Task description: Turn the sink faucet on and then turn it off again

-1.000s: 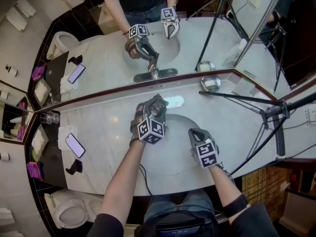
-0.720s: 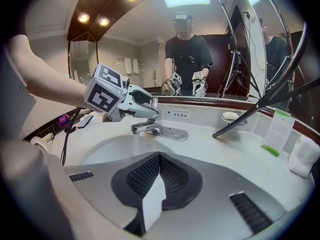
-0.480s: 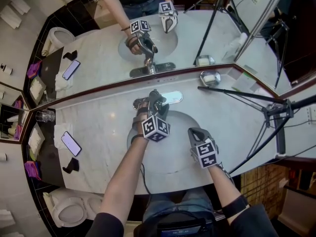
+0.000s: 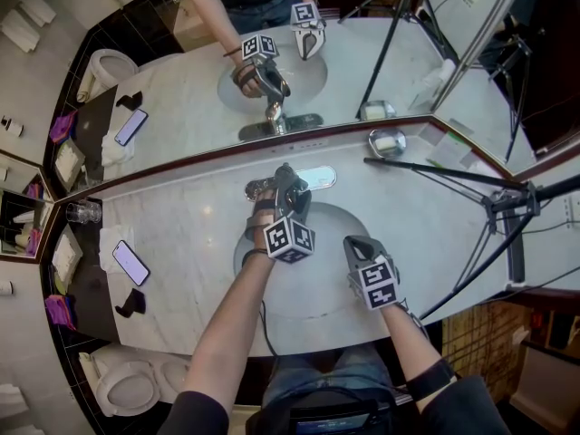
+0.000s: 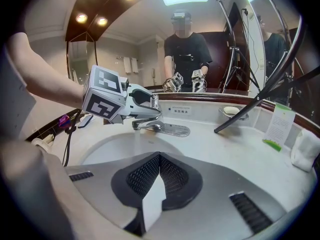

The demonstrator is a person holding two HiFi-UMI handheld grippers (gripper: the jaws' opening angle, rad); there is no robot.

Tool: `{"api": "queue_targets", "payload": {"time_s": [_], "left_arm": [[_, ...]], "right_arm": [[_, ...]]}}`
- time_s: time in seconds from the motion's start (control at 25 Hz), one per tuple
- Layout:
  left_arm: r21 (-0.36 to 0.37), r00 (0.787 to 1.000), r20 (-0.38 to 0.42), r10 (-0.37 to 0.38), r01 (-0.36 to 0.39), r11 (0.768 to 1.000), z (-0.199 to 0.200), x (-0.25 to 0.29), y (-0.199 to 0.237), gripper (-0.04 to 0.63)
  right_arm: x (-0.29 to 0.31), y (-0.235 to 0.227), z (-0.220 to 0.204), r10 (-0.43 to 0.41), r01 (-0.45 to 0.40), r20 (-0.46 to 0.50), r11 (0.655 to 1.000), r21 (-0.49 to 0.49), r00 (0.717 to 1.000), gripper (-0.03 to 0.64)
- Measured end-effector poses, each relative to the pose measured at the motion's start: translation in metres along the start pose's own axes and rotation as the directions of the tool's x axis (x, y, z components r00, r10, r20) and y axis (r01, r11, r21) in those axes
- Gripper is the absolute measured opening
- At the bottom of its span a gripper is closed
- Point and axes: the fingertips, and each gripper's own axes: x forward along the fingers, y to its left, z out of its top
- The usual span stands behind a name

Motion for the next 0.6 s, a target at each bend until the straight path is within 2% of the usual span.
{"api": "queue_targets", "payload": {"time_s": [0.6], "left_arm": [[0.084,0.999,0.007,0.044,-0.044,0.995,0.000,-0.001,-0.023,0.154]], "right_arm": [[0.003,-0.001,0.001,-0.002,0.002,-0.002,1.000,0.000,1.000,0.021]]}}
